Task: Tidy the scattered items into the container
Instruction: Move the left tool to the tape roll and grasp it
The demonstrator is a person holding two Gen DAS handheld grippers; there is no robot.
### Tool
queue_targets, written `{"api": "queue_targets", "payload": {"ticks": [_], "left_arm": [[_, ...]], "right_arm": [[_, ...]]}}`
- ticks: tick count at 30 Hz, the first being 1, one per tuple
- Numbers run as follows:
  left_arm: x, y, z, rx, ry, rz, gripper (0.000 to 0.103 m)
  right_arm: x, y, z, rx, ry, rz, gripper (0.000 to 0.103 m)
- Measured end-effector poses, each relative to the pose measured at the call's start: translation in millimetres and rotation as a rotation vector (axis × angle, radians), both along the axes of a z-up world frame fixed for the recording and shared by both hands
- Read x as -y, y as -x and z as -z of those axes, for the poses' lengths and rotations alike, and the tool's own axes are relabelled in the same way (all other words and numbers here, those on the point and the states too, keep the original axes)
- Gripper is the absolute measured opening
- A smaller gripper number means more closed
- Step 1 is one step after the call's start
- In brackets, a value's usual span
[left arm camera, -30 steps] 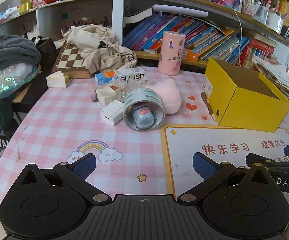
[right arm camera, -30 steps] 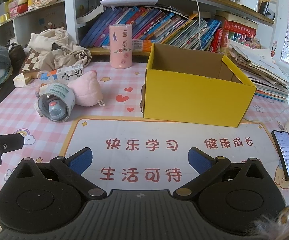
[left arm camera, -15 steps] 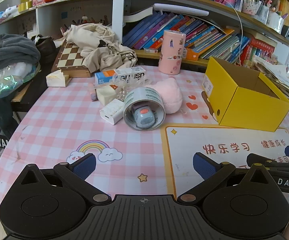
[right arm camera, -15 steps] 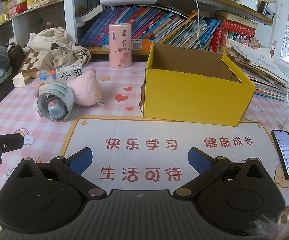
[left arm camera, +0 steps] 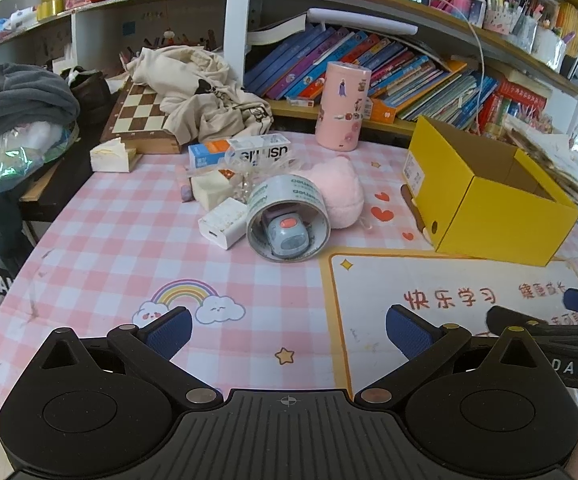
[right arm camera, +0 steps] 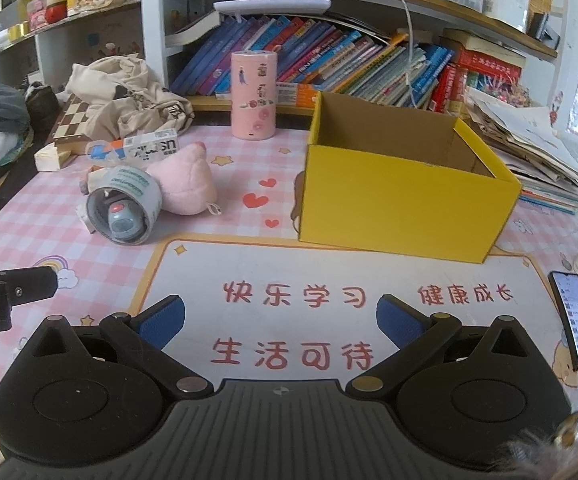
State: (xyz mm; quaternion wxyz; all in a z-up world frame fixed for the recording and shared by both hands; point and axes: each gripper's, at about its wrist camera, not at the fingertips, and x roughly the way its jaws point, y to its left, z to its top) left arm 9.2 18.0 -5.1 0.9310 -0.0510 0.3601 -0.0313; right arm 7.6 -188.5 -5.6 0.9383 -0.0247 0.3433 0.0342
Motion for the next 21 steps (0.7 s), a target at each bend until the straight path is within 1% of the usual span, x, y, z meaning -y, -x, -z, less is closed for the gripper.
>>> {"api": "queue_targets", "payload": {"ticks": [5,11,15,21], "left_arm": [[-5.0,1.7,-2.2,0.037,0.033,0.006,0.103],[-4.6,0.1,-1.7,0.040,0.025,0.000,0.103],[-1.8,-4.0,1.3,0.014,0.016,0.005,0.103],[-2.7,-12.7,6.9,-0.003,0.060,0.006,0.103]], "right_arm": [[-8.7,-3.0,-2.5,0.008,0.002,-0.044,0.103],[-17.3,-8.8,-2.2,0.007,0.005,-0.093,0.103],[-19.5,-15.0,-2.8,0.005,0.009,-0.115,0.103],[-18.0,-26.7,1.0,-0.012,0.013,-0.141,0.103]]}}
